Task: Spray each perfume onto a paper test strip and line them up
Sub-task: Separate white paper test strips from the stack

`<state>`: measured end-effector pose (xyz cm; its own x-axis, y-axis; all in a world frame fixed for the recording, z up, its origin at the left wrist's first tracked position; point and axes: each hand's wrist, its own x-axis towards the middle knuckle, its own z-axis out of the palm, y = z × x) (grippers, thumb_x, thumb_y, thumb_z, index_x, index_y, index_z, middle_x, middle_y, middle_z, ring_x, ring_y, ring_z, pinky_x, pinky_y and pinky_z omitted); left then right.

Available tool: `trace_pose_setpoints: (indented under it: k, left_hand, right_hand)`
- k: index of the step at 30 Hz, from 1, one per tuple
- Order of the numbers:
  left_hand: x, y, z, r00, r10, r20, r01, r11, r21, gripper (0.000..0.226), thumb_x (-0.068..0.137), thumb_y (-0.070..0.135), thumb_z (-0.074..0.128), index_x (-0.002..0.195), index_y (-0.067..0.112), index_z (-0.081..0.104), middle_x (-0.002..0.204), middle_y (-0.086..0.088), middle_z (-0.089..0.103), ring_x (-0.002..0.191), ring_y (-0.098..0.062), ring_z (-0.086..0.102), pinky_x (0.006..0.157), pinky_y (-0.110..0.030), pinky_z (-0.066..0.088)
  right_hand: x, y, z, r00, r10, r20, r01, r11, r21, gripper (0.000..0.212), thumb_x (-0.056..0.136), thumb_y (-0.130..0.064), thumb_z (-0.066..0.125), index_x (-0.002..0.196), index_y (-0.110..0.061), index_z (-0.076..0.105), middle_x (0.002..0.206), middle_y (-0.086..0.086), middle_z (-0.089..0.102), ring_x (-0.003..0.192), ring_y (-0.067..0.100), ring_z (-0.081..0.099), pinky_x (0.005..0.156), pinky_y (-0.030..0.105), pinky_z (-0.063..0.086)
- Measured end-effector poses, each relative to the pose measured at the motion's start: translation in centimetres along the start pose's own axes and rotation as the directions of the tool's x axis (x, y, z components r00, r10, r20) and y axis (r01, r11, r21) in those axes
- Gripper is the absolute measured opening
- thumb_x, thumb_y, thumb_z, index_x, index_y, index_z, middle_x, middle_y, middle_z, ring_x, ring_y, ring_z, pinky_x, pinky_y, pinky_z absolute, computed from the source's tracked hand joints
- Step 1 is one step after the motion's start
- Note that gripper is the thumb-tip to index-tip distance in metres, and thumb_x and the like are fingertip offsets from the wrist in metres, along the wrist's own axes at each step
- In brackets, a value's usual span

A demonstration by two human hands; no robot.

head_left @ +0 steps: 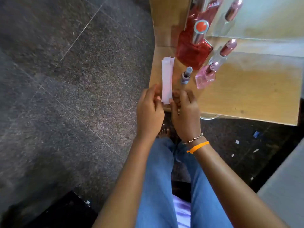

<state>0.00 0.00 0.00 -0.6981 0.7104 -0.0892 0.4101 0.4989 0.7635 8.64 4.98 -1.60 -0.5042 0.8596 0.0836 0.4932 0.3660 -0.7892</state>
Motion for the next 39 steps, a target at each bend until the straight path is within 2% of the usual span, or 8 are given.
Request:
trace_pose_setpoints:
  k: [4, 9, 12, 16, 19, 27, 32, 39]
  left_hand:
    - [-0.1, -1.8, 0.8, 0.994, 0.088, -0.065, -0.088, 0.996, 0.005, 0.036, 0.087, -0.002, 0.048, 0.120, 0.005, 0.059, 0.105, -0.012, 0.062, 0.091, -0.009, 0.053, 0.080, -0.014, 0.041]
    - [-0.5, -3.0, 1.7, 0.972, 0.190, -0.140, -0.193, 0.981, -0.010, 0.036, 0.086, 0.001, 0.047, 0.118, 0.008, 0.063, 0.103, -0.008, 0.063, 0.089, -0.002, 0.053, 0.078, -0.012, 0.042]
    - [-0.3, -3.6, 1.8, 0.961, 0.229, -0.154, -0.235, 0.972, -0.020, 0.037, 0.084, 0.001, 0.047, 0.116, 0.007, 0.064, 0.104, -0.011, 0.064, 0.092, -0.013, 0.059, 0.081, -0.022, 0.046]
    - [-0.4, -3.5, 1.7, 0.962, 0.246, -0.117, -0.248, 0.969, 0.001, 0.038, 0.083, -0.003, 0.050, 0.116, 0.007, 0.064, 0.109, -0.014, 0.064, 0.099, -0.027, 0.062, 0.086, -0.030, 0.046]
    - [-0.3, -3.7, 1.7, 0.961, 0.253, -0.111, -0.252, 0.967, 0.027, 0.036, 0.084, -0.001, 0.052, 0.117, 0.008, 0.065, 0.110, -0.014, 0.064, 0.099, -0.026, 0.061, 0.084, -0.023, 0.041]
    - [-0.3, -3.8, 1.7, 0.956, 0.277, -0.095, -0.274, 0.961, 0.036, 0.036, 0.086, 0.003, 0.053, 0.120, 0.008, 0.062, 0.117, -0.011, 0.062, 0.103, -0.023, 0.060, 0.090, -0.027, 0.045]
    - [-0.5, -3.6, 2.0, 0.958, 0.274, -0.083, -0.274, 0.962, 0.012, 0.035, 0.085, 0.007, 0.060, 0.119, 0.007, 0.063, 0.115, -0.010, 0.061, 0.094, -0.026, 0.064, 0.086, -0.041, 0.052]
    - [-0.7, -3.8, 1.9, 0.950, 0.305, -0.065, -0.300, 0.951, 0.071, 0.038, 0.086, 0.005, 0.057, 0.124, 0.007, 0.059, 0.120, -0.009, 0.059, 0.101, -0.026, 0.061, 0.088, -0.042, 0.050]
  right_hand:
    - [0.6, 0.7, 1.5, 0.988, 0.058, -0.140, -0.060, 0.998, -0.008, 0.018, 0.082, -0.015, 0.069, 0.093, -0.002, 0.065, 0.088, 0.015, 0.064, 0.071, 0.030, 0.061, 0.066, 0.040, 0.049]
    - [0.9, 1.3, 2.2, 0.974, 0.064, -0.215, -0.066, 0.998, -0.002, 0.018, 0.076, -0.023, 0.073, 0.086, -0.010, 0.067, 0.079, 0.005, 0.068, 0.069, 0.025, 0.063, 0.065, 0.040, 0.050]
    - [1.4, 1.4, 2.6, 0.968, 0.118, -0.220, -0.120, 0.993, 0.004, 0.019, 0.074, -0.030, 0.073, 0.084, -0.014, 0.068, 0.079, 0.002, 0.072, 0.073, 0.024, 0.067, 0.069, 0.042, 0.051]
    - [1.9, 1.0, 2.1, 0.962, 0.203, -0.185, -0.202, 0.979, 0.023, 0.016, 0.073, -0.032, 0.074, 0.083, -0.020, 0.072, 0.079, -0.002, 0.074, 0.079, 0.017, 0.069, 0.070, 0.030, 0.047]
    - [2.4, 1.0, 1.7, 0.951, 0.273, -0.142, -0.266, 0.961, 0.069, 0.014, 0.072, -0.030, 0.075, 0.082, -0.020, 0.074, 0.079, -0.002, 0.075, 0.080, 0.014, 0.069, 0.067, 0.025, 0.046]
    - [2.3, 0.6, 1.1, 0.946, 0.300, -0.120, -0.285, 0.950, 0.126, 0.018, 0.075, -0.023, 0.074, 0.092, -0.017, 0.075, 0.092, 0.004, 0.076, 0.090, 0.017, 0.069, 0.075, 0.025, 0.049]
    - [2.4, 0.6, 1.1, 0.946, 0.303, -0.111, -0.291, 0.950, 0.113, 0.017, 0.077, -0.023, 0.072, 0.092, -0.016, 0.075, 0.092, 0.004, 0.076, 0.089, 0.018, 0.069, 0.077, 0.027, 0.050]
    - [2.2, 0.8, 1.1, 0.947, 0.299, -0.115, -0.282, 0.949, 0.139, 0.016, 0.077, -0.023, 0.073, 0.092, -0.017, 0.074, 0.088, 0.003, 0.075, 0.085, 0.017, 0.070, 0.080, 0.032, 0.054]
